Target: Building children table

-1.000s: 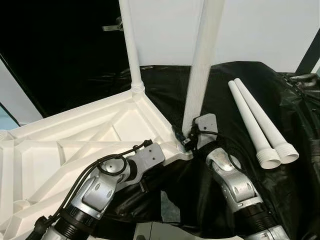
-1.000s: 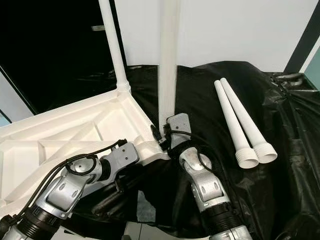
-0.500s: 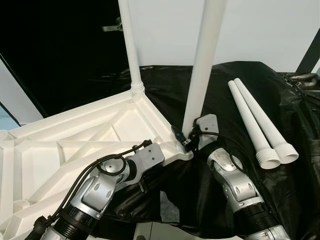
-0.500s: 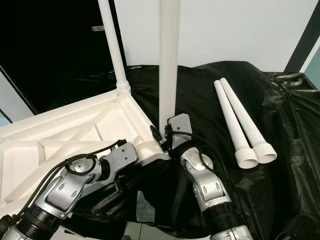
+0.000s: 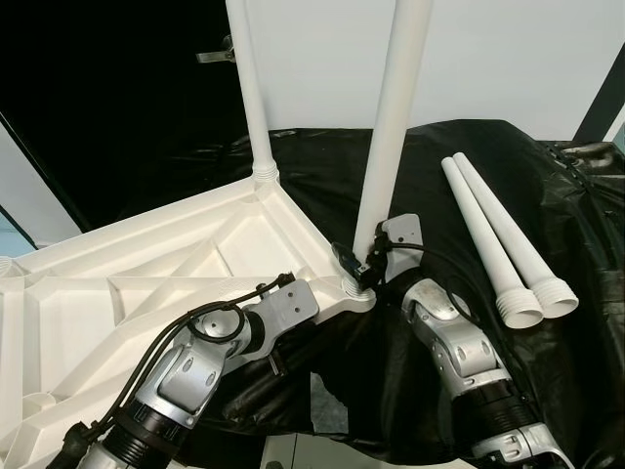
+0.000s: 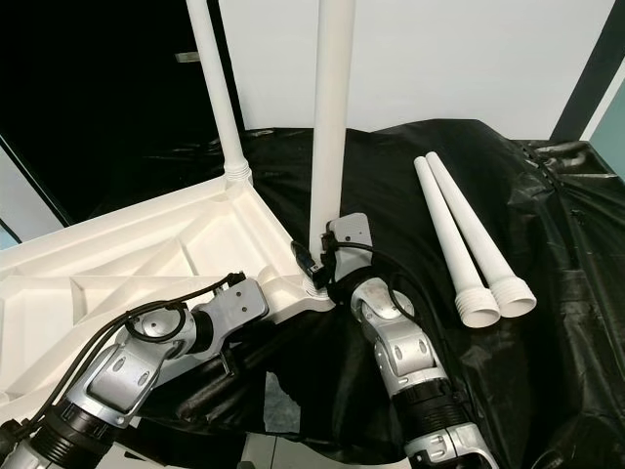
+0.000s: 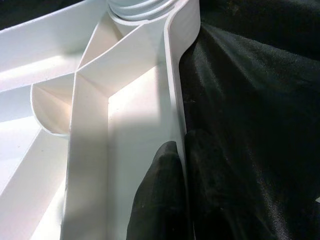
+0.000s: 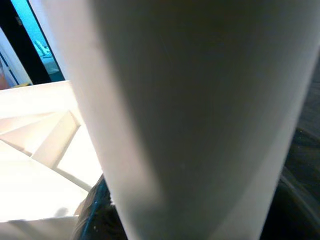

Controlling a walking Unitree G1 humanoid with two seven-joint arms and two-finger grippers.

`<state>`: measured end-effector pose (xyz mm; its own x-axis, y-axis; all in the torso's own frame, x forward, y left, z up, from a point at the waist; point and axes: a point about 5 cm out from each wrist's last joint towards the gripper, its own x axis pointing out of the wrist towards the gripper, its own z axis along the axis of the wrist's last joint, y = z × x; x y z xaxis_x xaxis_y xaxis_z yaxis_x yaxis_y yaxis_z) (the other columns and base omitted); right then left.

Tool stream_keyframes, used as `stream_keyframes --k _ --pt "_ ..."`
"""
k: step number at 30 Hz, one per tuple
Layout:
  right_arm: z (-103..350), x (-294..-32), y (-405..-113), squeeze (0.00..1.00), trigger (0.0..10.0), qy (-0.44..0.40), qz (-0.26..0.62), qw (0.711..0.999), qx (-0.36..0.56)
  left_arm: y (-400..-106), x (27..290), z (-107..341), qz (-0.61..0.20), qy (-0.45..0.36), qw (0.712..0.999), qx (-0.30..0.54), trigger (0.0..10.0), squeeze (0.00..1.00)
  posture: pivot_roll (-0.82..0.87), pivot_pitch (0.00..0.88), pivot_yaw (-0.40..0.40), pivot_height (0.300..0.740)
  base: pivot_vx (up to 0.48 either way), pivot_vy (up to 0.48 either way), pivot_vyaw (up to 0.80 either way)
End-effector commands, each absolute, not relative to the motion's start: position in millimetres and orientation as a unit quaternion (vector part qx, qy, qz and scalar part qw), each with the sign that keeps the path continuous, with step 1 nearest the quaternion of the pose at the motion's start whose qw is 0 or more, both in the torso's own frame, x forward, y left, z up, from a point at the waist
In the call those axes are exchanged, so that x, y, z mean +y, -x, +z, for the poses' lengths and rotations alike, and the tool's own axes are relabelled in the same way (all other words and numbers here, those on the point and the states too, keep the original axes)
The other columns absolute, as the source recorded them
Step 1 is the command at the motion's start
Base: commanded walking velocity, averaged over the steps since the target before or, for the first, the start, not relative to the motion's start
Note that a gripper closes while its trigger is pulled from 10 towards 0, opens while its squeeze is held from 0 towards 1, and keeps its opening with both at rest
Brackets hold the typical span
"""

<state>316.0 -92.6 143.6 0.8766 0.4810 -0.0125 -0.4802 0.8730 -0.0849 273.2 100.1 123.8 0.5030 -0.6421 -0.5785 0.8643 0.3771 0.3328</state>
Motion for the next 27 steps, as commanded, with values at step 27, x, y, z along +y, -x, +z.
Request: stream_keyframes --k 27 --pt "125 -63 -296 0.00 10.0 0.030 0.099 0.994 0.016 -285 107 129 -0.409 -0.337 0.832 0.166 10.0 0.00 0.09 0.000 0.024 0.740 0.000 0.000 0.00"
